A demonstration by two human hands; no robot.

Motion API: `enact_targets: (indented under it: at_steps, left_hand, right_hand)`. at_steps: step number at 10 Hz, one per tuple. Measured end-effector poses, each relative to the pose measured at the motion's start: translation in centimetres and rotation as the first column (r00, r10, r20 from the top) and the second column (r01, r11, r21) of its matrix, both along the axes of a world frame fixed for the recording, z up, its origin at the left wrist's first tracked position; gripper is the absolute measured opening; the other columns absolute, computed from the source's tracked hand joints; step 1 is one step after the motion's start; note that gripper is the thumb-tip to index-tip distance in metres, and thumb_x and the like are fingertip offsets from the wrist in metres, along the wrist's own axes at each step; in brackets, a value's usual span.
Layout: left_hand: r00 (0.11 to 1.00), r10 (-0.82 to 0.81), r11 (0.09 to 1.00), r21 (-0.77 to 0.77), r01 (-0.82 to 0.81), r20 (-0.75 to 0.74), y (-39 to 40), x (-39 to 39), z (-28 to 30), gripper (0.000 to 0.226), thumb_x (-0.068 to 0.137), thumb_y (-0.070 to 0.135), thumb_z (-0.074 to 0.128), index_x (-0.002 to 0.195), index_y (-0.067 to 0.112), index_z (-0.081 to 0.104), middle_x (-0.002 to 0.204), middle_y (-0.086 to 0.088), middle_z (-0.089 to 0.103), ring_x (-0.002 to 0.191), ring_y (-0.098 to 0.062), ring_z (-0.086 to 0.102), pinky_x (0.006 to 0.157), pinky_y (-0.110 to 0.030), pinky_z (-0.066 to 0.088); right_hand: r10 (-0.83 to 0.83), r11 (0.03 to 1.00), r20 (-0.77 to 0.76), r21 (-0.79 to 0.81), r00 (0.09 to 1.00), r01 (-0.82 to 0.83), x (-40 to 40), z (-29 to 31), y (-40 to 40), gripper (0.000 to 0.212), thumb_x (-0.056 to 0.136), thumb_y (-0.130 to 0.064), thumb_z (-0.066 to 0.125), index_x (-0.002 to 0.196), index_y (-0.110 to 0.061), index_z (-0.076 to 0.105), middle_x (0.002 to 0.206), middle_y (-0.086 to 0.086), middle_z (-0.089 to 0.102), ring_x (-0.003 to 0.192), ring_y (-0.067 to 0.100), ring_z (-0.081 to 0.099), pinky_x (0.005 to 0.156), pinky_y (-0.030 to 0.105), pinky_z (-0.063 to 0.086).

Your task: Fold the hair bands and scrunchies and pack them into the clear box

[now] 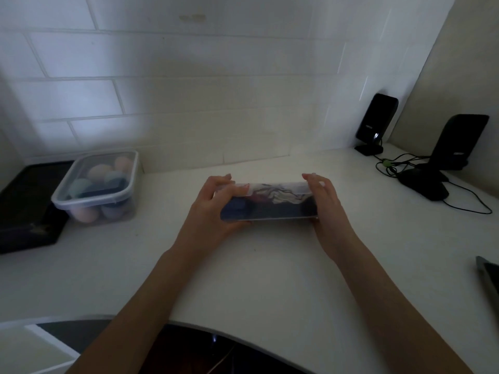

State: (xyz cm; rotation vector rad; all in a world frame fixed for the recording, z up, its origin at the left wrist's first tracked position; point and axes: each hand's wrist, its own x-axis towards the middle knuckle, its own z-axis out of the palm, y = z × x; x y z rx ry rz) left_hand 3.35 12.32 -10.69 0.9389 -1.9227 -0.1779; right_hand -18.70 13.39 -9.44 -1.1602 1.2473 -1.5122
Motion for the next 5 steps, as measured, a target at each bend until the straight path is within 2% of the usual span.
enact_targets:
  at_steps: [1,2,3,4,5]
  left_hand:
    - [0.998,-0.057,0.99,0.13,0.061,-0.034,0.0,0.4,0.0,0.083,0.057,0.031,0.084,0.128,0.035,0.041,0.13,0.003,0.045,0.124,-0.002,0.041,0.103,-0.013,0.035]
    - [0.973,-0.089,0.912,0.375,0.166,-0.214,0.2,0.2,0.1,0.105,0.052,0.046,0.081,0.137,0.043,0.021,0.143,0.013,0.028,0.132,0.002,0.029,0.108,-0.021,0.031]
    - [0.979,0.027,0.853,0.515,0.083,-0.203,0.3,0.0,0.5,0.087,0.075,0.039,0.072,0.144,0.035,0.02,0.138,0.021,0.027,0.125,0.007,0.028,0.106,-0.022,0.029]
    - [0.991,0.051,0.822,0.568,0.028,-0.124,0.1,0.1,0.4,0.083,0.082,0.029,0.067,0.147,0.032,0.017,0.129,0.02,0.033,0.119,0.004,0.032,0.096,-0.014,0.026]
    - [0.992,0.059,0.805,0.594,0.016,-0.107,0.4,0.1,0.9,0.092,0.079,0.038,0.068,0.149,0.029,0.008,0.141,0.017,0.028,0.129,0.0,0.029,0.101,-0.015,0.023]
  right_hand:
    - [0.05,0.998,0.021,0.028,0.999,-0.051,-0.5,-0.1,-0.2,0.024,0.092,-0.039,0.054,0.106,-0.019,0.053,0.096,-0.002,0.06,0.088,0.013,0.06,0.078,0.03,0.049]
    - [0.095,0.995,0.01,0.017,0.995,-0.095,-0.6,-0.4,0.0,0.02,0.08,-0.037,0.068,0.086,-0.029,0.051,0.09,0.008,0.059,0.084,0.025,0.06,0.076,0.043,0.045]
    - [0.074,0.997,-0.109,0.019,0.991,-0.072,-0.8,-1.1,0.1,0.025,0.067,-0.03,0.068,0.076,-0.036,0.046,0.095,0.01,0.055,0.089,0.022,0.055,0.08,0.04,0.044]
    - [0.105,0.994,-0.175,0.028,0.979,-0.102,-1.0,-2.1,-0.2,0.024,0.082,-0.014,0.062,0.09,-0.026,0.043,0.106,0.009,0.053,0.095,0.019,0.055,0.082,0.03,0.044]
    - [0.073,0.997,-0.242,0.009,0.968,-0.073,-1.0,-1.3,-0.1,0.027,0.089,-0.01,0.06,0.109,-0.017,0.043,0.108,0.004,0.056,0.096,0.014,0.058,0.08,0.019,0.047]
